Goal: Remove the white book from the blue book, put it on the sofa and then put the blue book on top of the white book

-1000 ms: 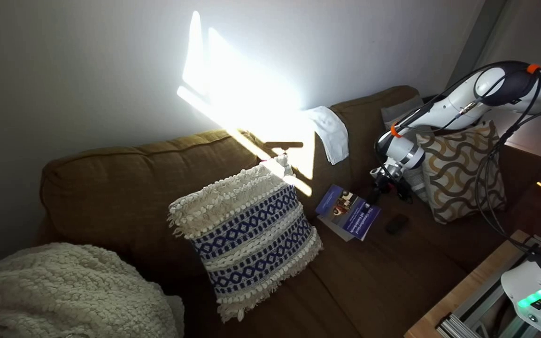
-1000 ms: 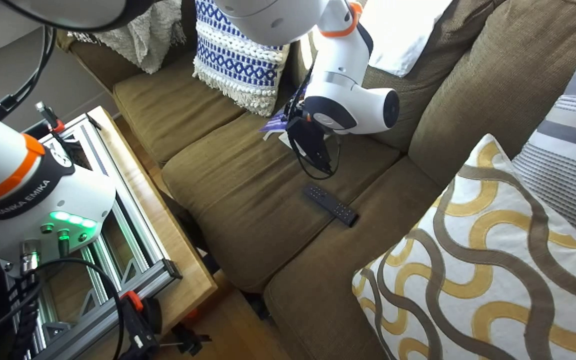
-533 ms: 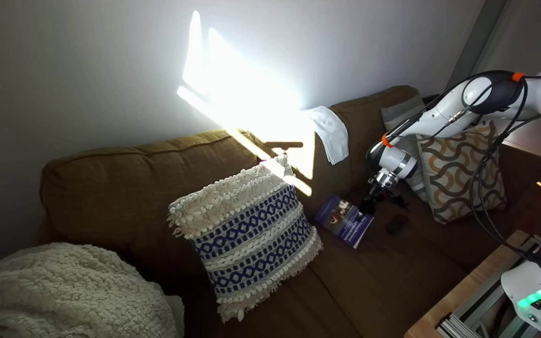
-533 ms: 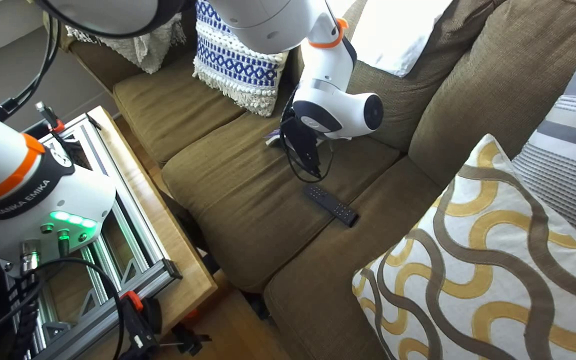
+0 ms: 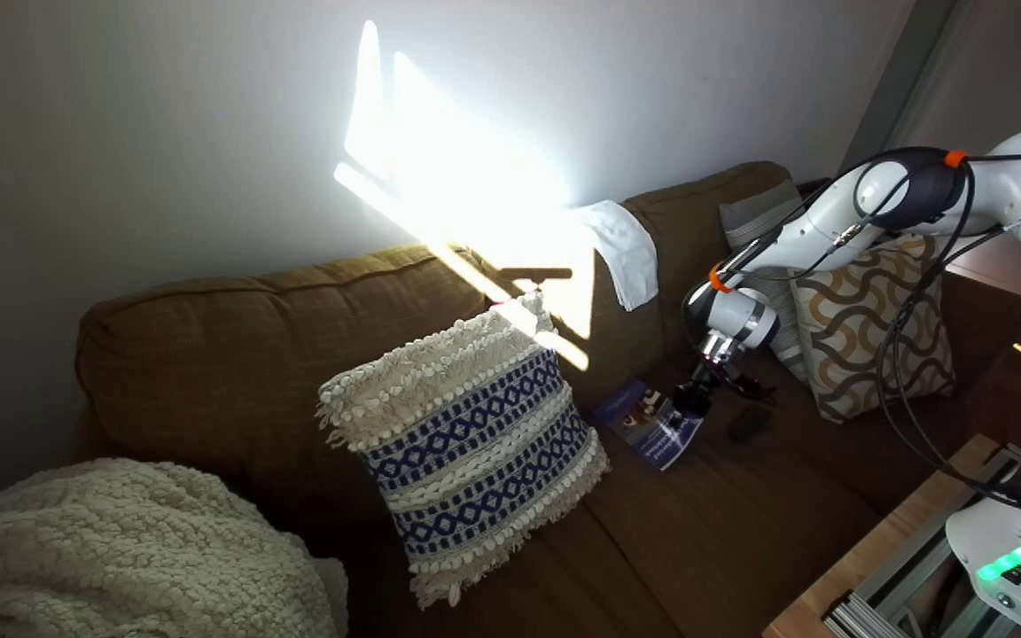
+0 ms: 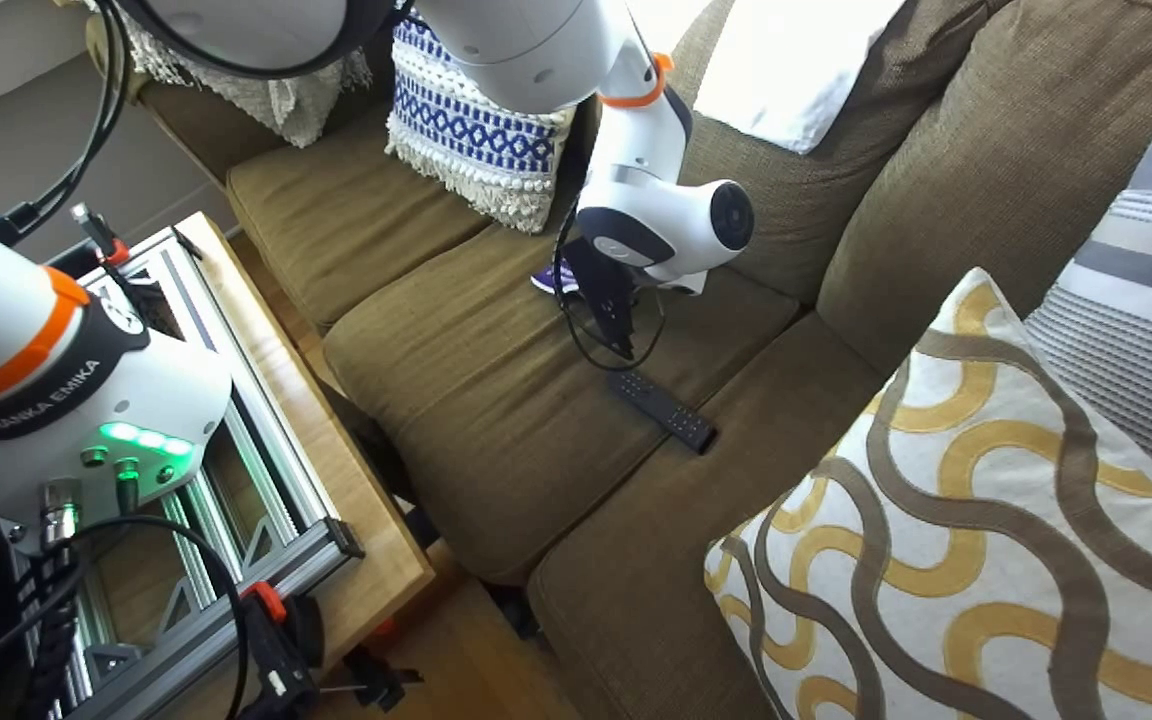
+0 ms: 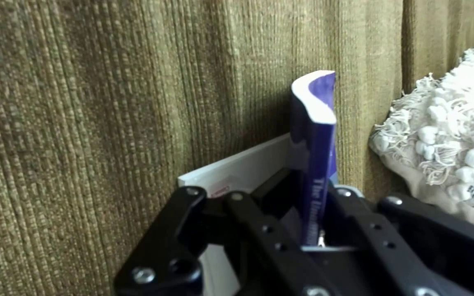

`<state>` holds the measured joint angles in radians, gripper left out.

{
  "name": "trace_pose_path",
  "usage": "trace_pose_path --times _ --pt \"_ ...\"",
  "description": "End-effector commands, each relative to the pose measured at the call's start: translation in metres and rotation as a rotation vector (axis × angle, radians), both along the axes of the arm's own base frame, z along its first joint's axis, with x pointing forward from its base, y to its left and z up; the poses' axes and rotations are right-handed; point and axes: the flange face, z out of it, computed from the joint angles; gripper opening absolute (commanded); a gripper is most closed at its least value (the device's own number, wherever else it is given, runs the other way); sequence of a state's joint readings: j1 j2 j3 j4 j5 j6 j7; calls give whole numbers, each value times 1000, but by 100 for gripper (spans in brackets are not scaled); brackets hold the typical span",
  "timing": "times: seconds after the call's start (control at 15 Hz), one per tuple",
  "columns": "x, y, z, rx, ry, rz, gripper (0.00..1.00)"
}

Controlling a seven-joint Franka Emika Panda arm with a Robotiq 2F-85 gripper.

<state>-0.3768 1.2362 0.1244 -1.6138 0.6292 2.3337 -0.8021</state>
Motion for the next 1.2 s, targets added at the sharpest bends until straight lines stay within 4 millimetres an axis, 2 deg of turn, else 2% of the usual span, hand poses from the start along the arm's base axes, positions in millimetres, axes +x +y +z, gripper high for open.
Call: trace_pose_path --times 0.0,0.07,0.13,0.27,0.67,0.87,1.13 --pt "4 -3 -12 -80 43 -10 28" --pt "4 -4 -13 -104 54 -10 31" --pt "4 -5 -14 -122 63 -11 53" --pt "5 -9 -13 -158 76 -8 56" --pt "8 -23 -7 -247 101 -1 99" --pt "11 -31 -1 -273 96 13 100" --pt "19 -44 35 -297 67 40 100"
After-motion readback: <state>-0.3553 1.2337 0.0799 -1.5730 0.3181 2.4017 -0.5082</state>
